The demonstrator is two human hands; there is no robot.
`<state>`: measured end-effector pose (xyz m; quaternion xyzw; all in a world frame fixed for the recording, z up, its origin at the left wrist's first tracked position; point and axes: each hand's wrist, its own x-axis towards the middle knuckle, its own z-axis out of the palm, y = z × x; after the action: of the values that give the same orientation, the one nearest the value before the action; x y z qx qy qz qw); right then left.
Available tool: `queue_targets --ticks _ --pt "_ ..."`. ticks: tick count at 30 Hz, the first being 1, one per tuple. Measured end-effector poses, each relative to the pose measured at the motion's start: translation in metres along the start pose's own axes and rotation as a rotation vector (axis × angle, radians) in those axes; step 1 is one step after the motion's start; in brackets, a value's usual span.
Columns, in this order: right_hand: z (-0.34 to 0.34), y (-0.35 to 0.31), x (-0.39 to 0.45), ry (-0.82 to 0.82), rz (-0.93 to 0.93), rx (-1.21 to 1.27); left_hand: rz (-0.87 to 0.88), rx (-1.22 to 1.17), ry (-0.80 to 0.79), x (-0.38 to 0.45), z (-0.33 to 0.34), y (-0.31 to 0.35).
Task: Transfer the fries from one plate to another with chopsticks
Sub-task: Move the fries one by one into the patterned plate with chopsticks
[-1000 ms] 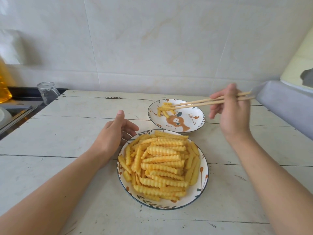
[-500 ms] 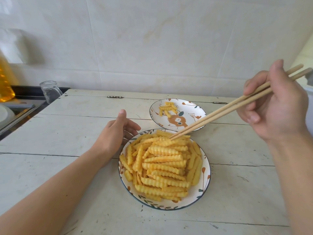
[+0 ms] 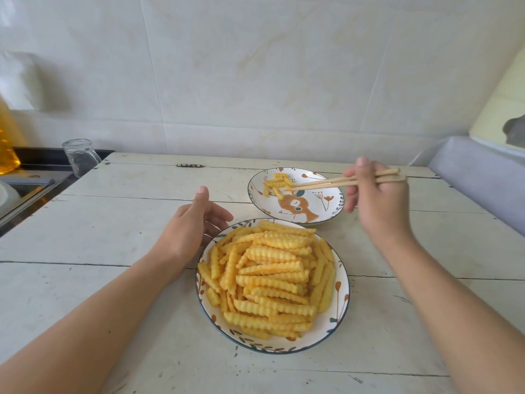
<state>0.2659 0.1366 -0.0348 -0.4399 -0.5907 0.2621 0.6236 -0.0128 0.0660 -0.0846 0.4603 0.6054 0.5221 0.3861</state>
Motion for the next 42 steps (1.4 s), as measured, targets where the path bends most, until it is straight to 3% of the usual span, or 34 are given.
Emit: queue_targets --ticks 6,10,16,20,25,36,38,42 --pt "0.022 0.009 -0.009 -0.105 -0.053 -0.054 0.0 -0.019 -0.004 0.0 0.0 0.001" --pt "0.023 0.012 -0.007 -0.084 -0.056 -0.078 0.004 -0.01 0.001 -0.001 0.0 0.002" --pt "0.012 -0.008 -0.001 0.013 0.01 0.099 -0.005 -0.012 0.007 0.0 0.0 0.0" --pt "-0.018 -0.034 0.015 0.069 0.074 0.347 -0.004 -0.007 0.01 0.0 0.001 0.001" --pt "-0.042 -0.043 0.023 -0.014 0.137 0.399 -0.008 -0.009 0.014 -0.001 0.0 0.0" --pt "-0.024 -0.03 0.012 -0.306 0.193 0.411 -0.003 -0.003 0.008 0.0 0.0 -0.001" --pt "-0.026 -0.029 0.015 -0.281 0.197 0.409 -0.001 -0.005 0.009 0.0 -0.001 -0.001" --pt "-0.029 -0.018 0.024 -0.027 0.162 0.386 -0.001 -0.006 0.006 0.001 -0.001 -0.001"
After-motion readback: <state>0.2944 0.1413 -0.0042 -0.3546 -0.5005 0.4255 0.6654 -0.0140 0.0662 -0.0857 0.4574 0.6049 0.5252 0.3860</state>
